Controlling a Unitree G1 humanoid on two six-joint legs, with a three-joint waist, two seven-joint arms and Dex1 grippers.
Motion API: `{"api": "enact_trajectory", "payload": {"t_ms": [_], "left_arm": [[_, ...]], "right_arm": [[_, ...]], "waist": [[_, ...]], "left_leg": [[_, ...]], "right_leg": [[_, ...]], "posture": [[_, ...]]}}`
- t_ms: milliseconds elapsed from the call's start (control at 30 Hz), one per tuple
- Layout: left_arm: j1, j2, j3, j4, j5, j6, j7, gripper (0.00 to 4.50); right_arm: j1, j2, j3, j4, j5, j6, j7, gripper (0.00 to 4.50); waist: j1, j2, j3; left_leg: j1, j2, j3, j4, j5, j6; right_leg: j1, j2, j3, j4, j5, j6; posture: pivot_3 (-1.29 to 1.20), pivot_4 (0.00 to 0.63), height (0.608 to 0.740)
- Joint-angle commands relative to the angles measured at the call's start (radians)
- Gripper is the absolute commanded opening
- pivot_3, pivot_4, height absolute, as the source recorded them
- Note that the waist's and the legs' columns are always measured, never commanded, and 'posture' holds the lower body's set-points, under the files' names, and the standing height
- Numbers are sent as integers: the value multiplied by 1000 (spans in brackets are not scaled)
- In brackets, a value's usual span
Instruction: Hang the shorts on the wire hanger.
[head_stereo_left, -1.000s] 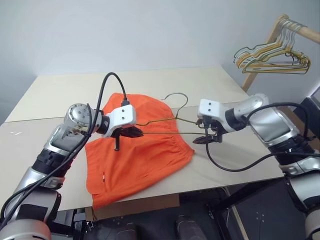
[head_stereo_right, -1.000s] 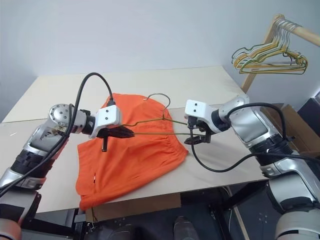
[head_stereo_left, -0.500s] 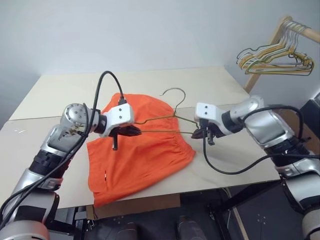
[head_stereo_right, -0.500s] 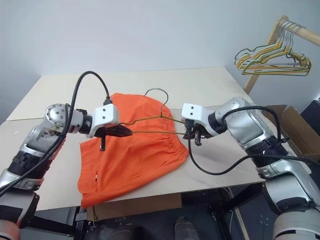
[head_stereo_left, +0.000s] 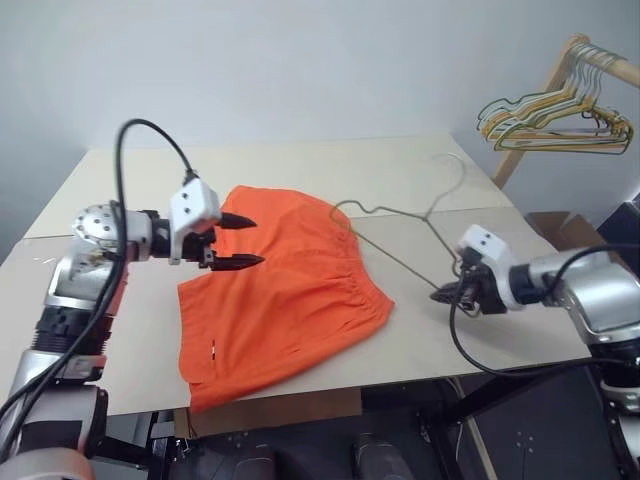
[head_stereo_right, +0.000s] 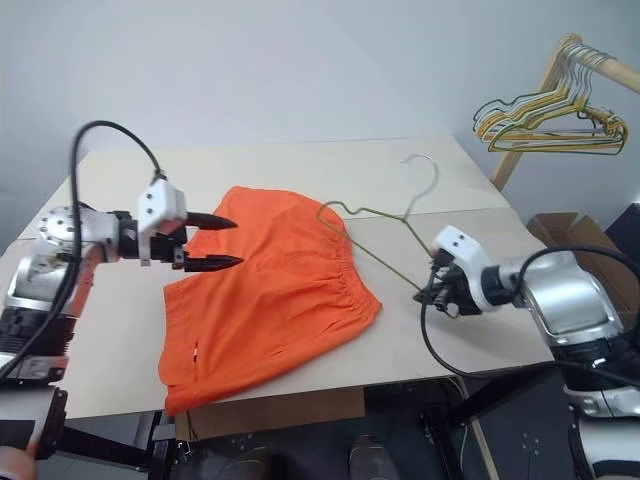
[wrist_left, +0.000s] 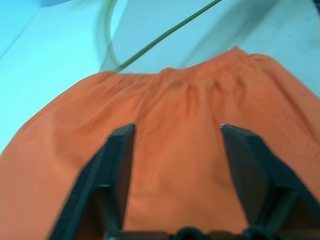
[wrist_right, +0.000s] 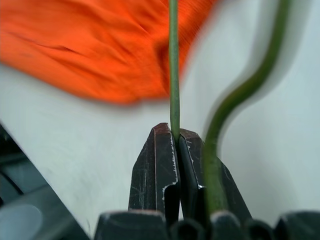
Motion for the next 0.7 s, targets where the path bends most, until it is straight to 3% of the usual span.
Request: {"api": "enact_trajectory", "payload": {"t_ms": [33,333,700], "left_arm": [[56,11,19,-137,-71,51,-24,4441],[157,23,14,-284,-111,62,-52,4441],[235,68,42,-363,-132,84,-38,4441]], "right_arm": [[5,16,-82,53,41,150,-75,0],[-126,28,32,309,157,303,-6,0],[-47,-63,115,186,356,346,165,0]], "waist": [[1,0,0],[7,0,0],[38,0,1]], "left_leg": [[0,0,1,0,0,0],[2,1,1,0,0,0],[2,1,1,-1,0,1]], "right_leg": [[0,0,1,0,0,0],[1,1,1,-1,0,0],[1,1,1,-2,-2,3]], "posture": [[-72,40,740],[-45,49,740],[-9,59,740]]}}
